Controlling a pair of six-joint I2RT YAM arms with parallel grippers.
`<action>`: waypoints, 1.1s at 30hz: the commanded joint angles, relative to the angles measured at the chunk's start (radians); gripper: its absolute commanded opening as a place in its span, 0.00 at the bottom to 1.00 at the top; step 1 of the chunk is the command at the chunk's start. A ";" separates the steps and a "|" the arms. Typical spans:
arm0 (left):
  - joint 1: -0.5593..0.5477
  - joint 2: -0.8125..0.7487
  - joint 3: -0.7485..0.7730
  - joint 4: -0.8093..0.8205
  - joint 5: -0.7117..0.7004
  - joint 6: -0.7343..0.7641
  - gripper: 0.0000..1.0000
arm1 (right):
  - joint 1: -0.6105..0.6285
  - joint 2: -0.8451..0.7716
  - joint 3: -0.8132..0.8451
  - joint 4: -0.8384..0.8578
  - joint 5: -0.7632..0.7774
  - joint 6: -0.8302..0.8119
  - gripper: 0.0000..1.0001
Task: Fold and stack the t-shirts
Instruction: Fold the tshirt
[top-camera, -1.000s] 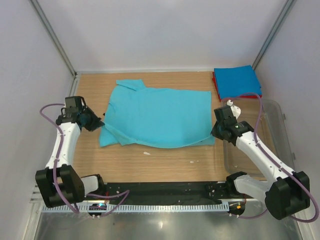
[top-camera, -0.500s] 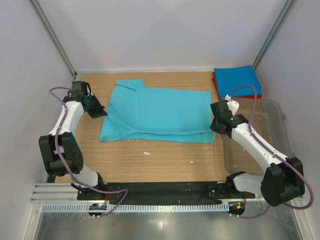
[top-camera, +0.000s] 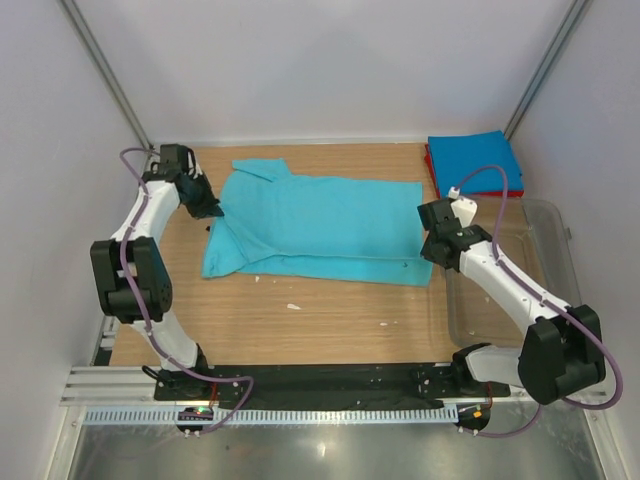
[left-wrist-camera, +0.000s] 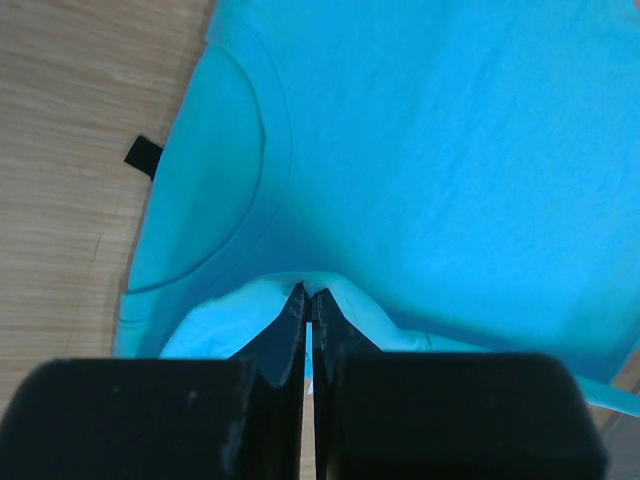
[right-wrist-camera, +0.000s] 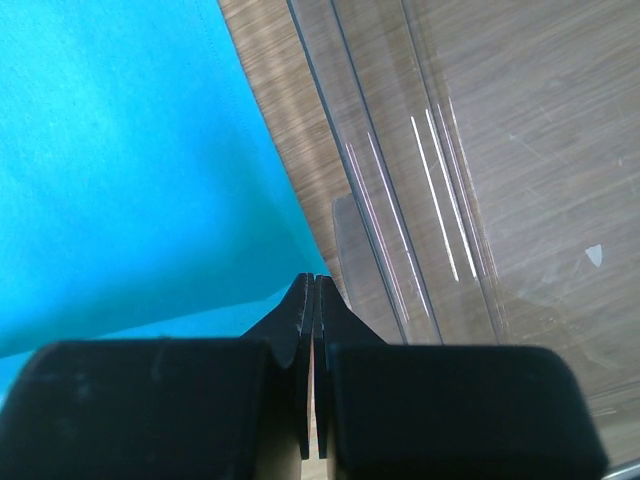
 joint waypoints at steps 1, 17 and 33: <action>-0.016 0.015 0.081 0.026 -0.001 0.066 0.00 | -0.003 0.011 0.047 0.045 0.037 -0.017 0.01; -0.043 0.201 0.256 -0.133 -0.105 0.202 0.00 | -0.003 0.131 0.084 0.094 0.069 -0.070 0.01; -0.045 0.233 0.277 -0.110 -0.177 0.159 0.00 | -0.010 0.244 0.144 0.138 0.100 -0.110 0.01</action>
